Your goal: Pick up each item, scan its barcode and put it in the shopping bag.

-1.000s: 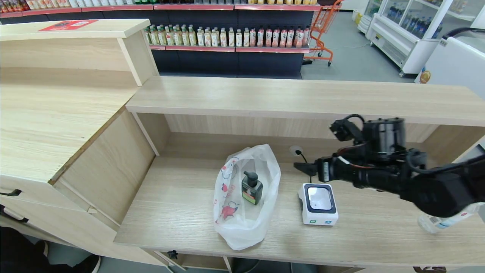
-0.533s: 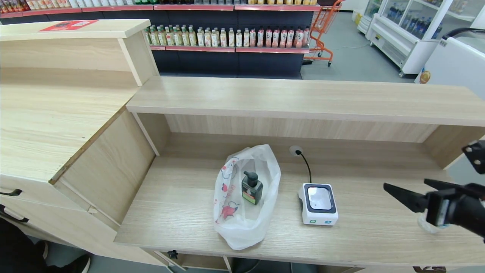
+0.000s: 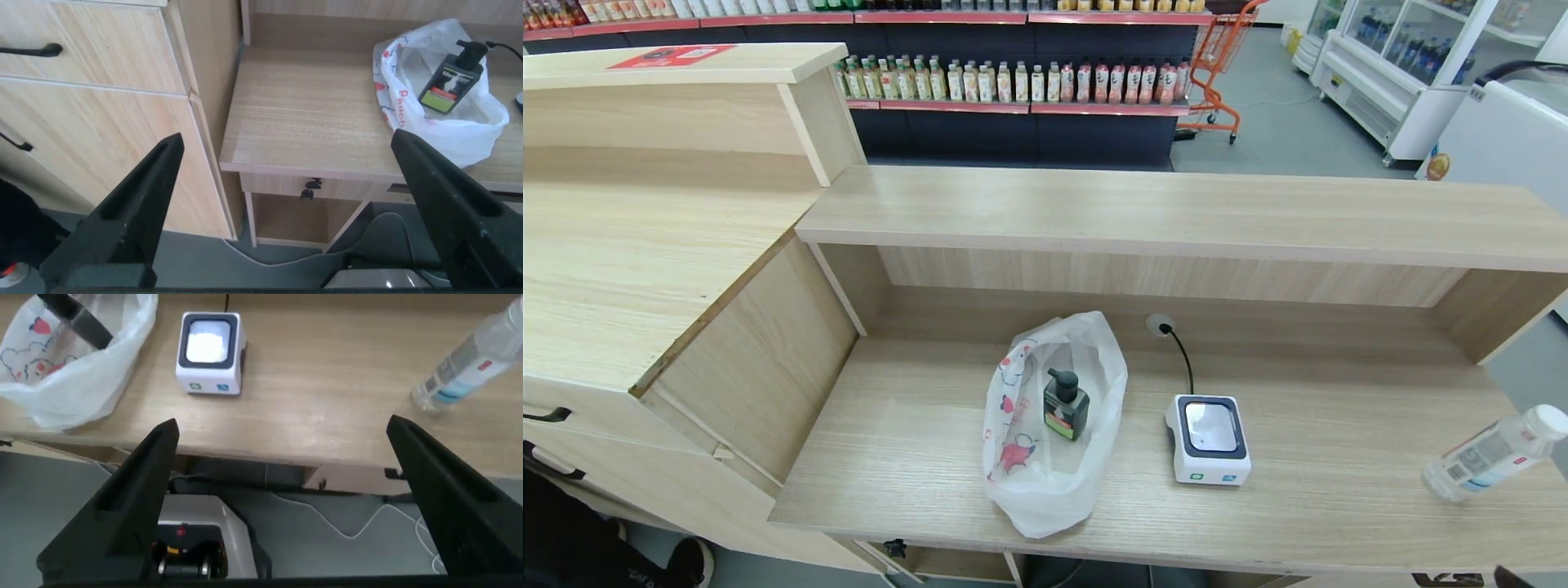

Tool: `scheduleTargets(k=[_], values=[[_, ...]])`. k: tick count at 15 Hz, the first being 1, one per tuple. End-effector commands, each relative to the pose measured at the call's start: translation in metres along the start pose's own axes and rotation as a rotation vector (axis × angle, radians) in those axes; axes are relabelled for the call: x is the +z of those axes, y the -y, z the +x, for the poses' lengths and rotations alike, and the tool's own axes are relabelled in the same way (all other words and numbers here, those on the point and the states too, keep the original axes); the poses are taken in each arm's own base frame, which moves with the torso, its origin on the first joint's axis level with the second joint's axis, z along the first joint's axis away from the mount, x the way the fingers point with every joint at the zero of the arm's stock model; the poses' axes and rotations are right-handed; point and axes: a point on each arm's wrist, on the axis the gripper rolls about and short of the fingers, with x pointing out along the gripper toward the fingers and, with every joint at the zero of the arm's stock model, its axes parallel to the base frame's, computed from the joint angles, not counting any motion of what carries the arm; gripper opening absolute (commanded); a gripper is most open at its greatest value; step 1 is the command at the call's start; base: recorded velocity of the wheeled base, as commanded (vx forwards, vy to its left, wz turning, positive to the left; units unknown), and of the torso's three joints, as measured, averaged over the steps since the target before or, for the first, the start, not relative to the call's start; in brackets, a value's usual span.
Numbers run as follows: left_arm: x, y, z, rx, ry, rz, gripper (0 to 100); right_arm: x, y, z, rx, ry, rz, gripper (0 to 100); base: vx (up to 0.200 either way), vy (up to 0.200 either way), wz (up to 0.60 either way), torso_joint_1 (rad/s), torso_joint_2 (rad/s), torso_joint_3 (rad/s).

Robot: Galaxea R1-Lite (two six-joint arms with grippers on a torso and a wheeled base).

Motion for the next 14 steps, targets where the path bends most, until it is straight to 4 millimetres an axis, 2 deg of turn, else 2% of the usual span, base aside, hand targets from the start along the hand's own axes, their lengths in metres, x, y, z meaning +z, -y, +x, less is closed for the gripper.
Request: scheduleTargets(k=[1,2,5,14], values=[[0.0,0.0,0.0,0.0,-0.001,-0.004,100,-0.033,0.001,-0.041,-0.025,0.122,0.005,100,0.0,0.0,0.0,0.0,0.0,0.0],[0.0,0.0,0.0,0.0,-0.001,-0.005,100,-0.039,0.002,-0.046,-0.088,0.102,0.014,100,-0.2,-0.2,0.0,-0.002,0.0,0.002],[0.0,0.0,0.0,0.002,-0.001,-0.008,100,-0.048,0.003,-0.04,-0.166,0.066,0.023,100,-0.2,-0.2,0.0,0.011,0.0,0.002],[0.0,0.0,0.0,0.0,-0.001,0.003,100,-0.05,0.003,-0.038,-0.173,0.077,0.032,100,-0.2,-0.2,0.0,0.0,0.0,0.001]])
